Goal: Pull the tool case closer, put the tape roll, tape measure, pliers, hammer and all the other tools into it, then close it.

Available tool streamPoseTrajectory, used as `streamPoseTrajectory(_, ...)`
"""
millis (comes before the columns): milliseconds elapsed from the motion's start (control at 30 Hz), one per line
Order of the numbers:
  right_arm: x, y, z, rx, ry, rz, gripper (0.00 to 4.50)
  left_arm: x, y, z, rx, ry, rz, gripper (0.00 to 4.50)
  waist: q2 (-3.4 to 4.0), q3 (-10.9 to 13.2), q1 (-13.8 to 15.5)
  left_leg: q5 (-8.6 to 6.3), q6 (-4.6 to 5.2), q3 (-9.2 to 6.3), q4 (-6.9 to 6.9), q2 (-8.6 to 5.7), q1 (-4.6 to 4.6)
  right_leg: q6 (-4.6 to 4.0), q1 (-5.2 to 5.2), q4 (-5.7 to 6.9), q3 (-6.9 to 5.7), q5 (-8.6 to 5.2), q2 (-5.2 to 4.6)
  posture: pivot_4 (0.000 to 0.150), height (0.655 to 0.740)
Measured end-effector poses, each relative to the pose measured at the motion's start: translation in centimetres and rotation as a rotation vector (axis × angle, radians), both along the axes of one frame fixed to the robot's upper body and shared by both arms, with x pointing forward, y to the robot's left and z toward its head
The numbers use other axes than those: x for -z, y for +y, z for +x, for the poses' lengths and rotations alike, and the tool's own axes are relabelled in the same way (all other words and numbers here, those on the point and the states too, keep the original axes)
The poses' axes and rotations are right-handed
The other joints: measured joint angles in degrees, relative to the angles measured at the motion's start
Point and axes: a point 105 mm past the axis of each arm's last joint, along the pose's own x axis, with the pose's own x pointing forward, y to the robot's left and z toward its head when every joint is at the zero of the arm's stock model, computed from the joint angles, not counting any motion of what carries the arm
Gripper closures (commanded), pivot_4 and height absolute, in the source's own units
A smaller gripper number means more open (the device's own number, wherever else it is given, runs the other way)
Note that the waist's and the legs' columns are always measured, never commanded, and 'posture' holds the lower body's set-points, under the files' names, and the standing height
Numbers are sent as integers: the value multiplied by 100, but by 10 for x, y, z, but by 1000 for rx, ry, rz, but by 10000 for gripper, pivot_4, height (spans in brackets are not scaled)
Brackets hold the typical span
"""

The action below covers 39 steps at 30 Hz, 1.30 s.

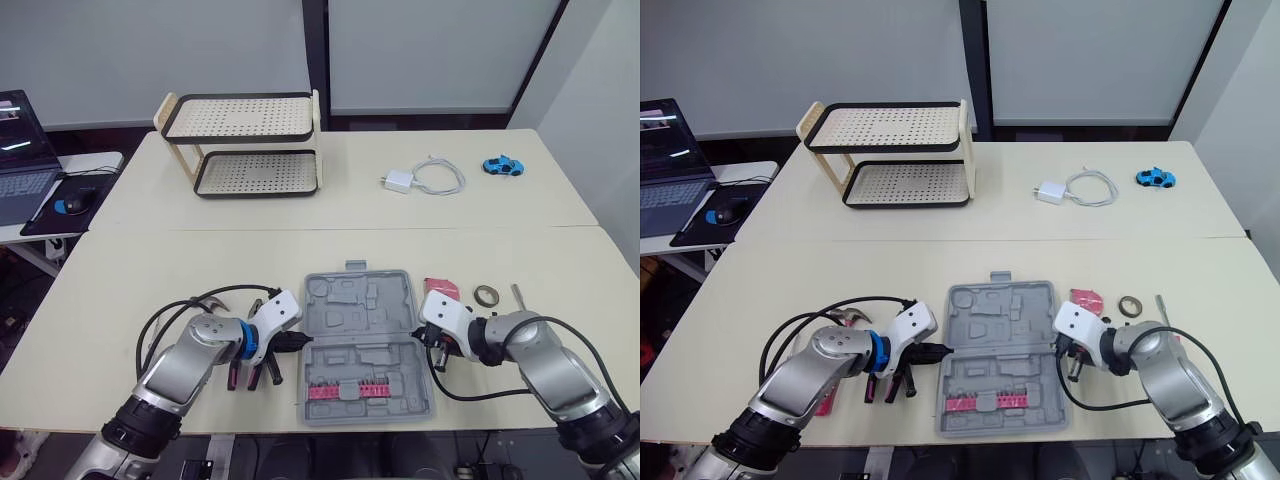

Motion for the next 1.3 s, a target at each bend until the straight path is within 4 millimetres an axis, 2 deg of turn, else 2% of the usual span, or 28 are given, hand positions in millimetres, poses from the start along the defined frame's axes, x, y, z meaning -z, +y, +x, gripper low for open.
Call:
streamPoseTrajectory(467, 5, -9, -20, 31, 51, -7, 44673, 1, -8, -12, 60, 38, -3, 44822, 0, 0, -1, -1, 2, 3, 0, -1, 0, 0, 2, -2, 2, 0, 0, 1500, 7400)
streamPoseTrajectory(733, 8, -11, -26, 35, 60, -18, 44673, 4, -10, -19, 88, 61, -2, 44822, 0, 0, 3, -1, 2, 2, 0, 0, 0, 0, 2, -2, 1, 0, 0, 1500, 7400)
streamPoseTrajectory(1300, 13, -8, -33, 23, 95, -8, 44673, 4, -6, -21, 93, 70, 12, 44822, 0, 0, 3, -1, 2, 1, 0, 0, 0, 0, 3, -2, 0, 0, 1, 1500, 7400)
